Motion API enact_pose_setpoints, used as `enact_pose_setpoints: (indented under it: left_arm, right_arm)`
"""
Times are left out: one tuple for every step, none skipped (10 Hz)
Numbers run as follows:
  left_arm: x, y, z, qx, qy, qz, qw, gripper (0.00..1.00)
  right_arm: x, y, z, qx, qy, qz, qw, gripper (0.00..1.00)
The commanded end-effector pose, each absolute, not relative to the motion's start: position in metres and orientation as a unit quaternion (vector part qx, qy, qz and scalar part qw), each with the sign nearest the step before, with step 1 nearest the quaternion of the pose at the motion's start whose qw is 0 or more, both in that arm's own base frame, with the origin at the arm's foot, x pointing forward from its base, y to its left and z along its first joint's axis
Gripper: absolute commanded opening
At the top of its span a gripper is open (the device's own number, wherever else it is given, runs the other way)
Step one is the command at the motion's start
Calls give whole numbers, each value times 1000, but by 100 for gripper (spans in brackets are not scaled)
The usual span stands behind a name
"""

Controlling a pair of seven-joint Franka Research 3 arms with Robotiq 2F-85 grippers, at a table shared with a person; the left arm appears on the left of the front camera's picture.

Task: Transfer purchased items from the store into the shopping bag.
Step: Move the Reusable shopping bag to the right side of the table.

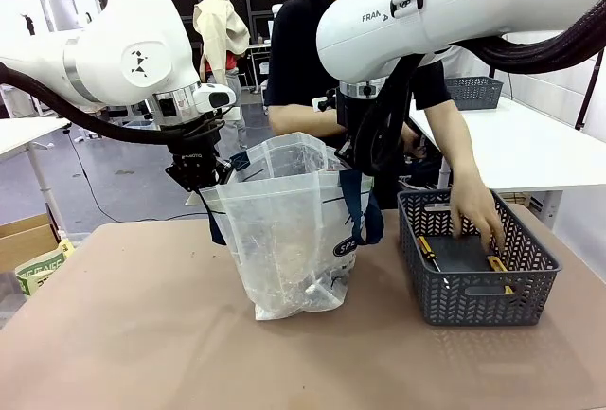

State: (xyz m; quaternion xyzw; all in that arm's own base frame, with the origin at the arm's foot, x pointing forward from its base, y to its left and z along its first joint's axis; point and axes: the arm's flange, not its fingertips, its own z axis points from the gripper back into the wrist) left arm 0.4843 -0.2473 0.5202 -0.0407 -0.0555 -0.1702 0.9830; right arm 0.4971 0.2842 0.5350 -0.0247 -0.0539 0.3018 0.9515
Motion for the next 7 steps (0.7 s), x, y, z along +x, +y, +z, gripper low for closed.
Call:
enact_pose_setpoints:
  left_arm:
    - [484,-247,520,-41,-55,-170,983,0]
    - [484,-247,520,-41,-55,-170,983,0]
    - [484,-247,520,-41,-55,-170,983,0]
    - [484,-247,520,-41,-55,-170,983,0]
    - [484,-247,520,-41,-55,-170,983,0]
    - [484,-247,520,-41,-55,-170,983,0]
    - [484,-247,520,-41,-55,-170,983,0]
  right_arm:
    - [497,284,534,-25,-53,301,952,0]
    - [497,284,534,-25,-53,301,952,0]
    - [497,284,534,-25,-53,301,952,0]
    - [497,284,534,-25,-53,301,952,0]
    - [497,284,534,-25,-53,301,952,0]
    - [497,284,534,-25,-53,301,952,0]
    - [497,284,534,-25,-53,301,952,0]
